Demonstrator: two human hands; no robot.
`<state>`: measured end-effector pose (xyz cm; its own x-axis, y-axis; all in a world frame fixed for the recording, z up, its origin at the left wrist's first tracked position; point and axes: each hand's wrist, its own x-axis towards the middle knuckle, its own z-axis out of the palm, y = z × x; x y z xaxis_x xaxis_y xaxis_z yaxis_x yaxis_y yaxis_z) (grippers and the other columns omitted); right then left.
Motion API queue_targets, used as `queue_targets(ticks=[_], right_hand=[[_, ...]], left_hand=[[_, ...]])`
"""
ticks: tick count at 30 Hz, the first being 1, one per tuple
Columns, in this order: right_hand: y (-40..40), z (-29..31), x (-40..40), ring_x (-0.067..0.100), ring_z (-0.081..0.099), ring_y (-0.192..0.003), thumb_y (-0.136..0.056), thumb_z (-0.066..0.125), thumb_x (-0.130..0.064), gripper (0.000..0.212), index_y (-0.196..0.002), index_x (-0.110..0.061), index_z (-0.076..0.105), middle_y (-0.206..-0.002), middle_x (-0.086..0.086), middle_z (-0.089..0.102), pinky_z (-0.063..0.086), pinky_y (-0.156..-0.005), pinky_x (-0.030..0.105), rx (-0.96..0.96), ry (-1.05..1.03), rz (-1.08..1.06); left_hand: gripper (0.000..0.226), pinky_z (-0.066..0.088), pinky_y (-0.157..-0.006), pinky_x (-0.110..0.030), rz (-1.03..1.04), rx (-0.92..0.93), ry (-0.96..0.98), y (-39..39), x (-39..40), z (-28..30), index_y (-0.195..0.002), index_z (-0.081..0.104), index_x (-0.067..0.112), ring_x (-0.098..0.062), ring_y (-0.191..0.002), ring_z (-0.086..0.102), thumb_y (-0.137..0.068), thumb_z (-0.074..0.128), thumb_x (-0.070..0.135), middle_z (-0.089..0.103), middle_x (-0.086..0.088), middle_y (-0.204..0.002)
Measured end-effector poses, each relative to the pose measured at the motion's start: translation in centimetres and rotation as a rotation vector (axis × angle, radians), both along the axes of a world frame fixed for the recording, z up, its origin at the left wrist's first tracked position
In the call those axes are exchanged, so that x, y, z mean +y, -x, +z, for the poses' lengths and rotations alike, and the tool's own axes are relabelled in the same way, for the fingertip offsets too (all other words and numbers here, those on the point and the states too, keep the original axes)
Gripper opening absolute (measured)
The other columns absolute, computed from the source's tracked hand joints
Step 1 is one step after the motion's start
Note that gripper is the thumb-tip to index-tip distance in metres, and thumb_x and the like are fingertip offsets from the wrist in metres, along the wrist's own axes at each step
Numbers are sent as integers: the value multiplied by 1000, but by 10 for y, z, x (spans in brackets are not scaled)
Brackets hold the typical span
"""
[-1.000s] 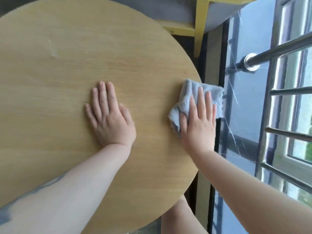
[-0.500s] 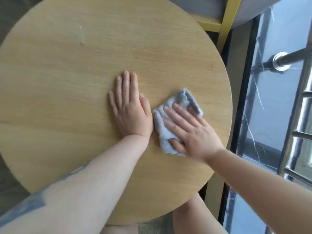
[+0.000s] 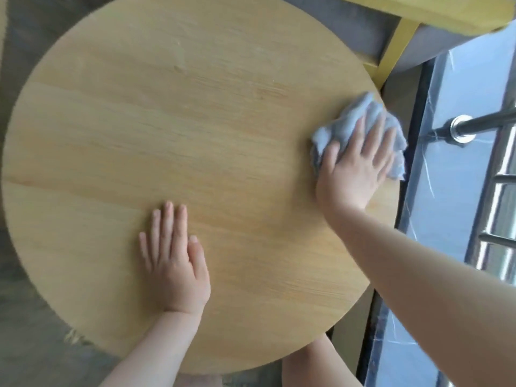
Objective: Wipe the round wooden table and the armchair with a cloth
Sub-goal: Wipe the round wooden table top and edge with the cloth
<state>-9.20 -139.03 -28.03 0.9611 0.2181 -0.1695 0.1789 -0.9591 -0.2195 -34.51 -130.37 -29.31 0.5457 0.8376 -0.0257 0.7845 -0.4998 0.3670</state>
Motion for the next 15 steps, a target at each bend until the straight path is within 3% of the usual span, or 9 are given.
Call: queue_targets(ticks=[3,4,5,8,9,12,13,14,15], right_hand=[[24,-3,0,25,5,-147,-96,29,-48,59,-151,-30,17,-159,1,17,9,-120,47,29,-34,1152],[2,0,5,23,5,-147,-97,28,-50,58,-151,-31,15,-159,0,17,9,-120,46,2,5,1296],[-18,-2,10,22,5,-148,-98,28,-49,58,-151,-32,15,-160,-1,16,9,-120,46,-25,24,1172],[-30,-5,20,24,-1,-148,-98,29,-43,59,-153,-31,12,-161,0,5,1,-120,46,19,-14,86],[-9,-1,29,26,-1,-148,-97,29,-42,61,-154,-28,11,-161,2,4,0,-120,45,24,1,43],[42,-7,43,26,10,-147,-96,33,-45,59,-152,-29,20,-160,2,17,9,-120,45,33,-80,1063],[28,-3,49,23,11,-147,-97,32,-47,58,-151,-31,19,-159,-1,18,10,-120,44,14,-61,1279],[8,-2,53,22,10,-148,-98,30,-48,57,-151,-33,19,-159,-2,17,10,-120,44,-21,-26,1228],[-10,-6,52,21,8,-148,-98,29,-46,56,-151,-33,19,-160,-2,15,9,-120,45,-41,-18,959]], left_hand=[[51,10,-117,-38,16,44,-32,0,-4,-1,-142,45,12,-24,-141,30,-93,36,20,39,-7,-151],[51,11,-117,-38,13,50,-36,-2,-4,-1,-142,45,13,-23,-141,30,-93,36,21,39,-7,-151],[51,11,-117,-38,9,56,-40,-4,-4,-1,-143,45,13,-22,-142,29,-93,35,21,38,-6,-151],[51,12,-118,-40,7,64,-49,-1,-5,-3,-143,44,14,-21,-143,27,-93,35,20,37,-5,-152],[52,12,-118,-41,4,68,-53,0,-6,-3,-144,43,14,-21,-143,27,-93,34,20,36,-5,-152],[56,13,-118,-42,-3,90,-50,0,-6,-3,-146,40,16,-21,-144,26,-90,36,20,35,-4,-153],[56,12,-118,-41,-1,93,-53,0,-5,-3,-146,40,16,-20,-144,25,-90,36,20,35,-3,-153],[56,12,-118,-41,0,93,-55,-1,-5,-2,-146,40,17,-20,-144,25,-90,35,20,34,-2,-154],[56,11,-119,-41,1,90,-52,-1,-5,-2,-146,39,17,-19,-144,24,-91,34,20,34,-1,-154]])
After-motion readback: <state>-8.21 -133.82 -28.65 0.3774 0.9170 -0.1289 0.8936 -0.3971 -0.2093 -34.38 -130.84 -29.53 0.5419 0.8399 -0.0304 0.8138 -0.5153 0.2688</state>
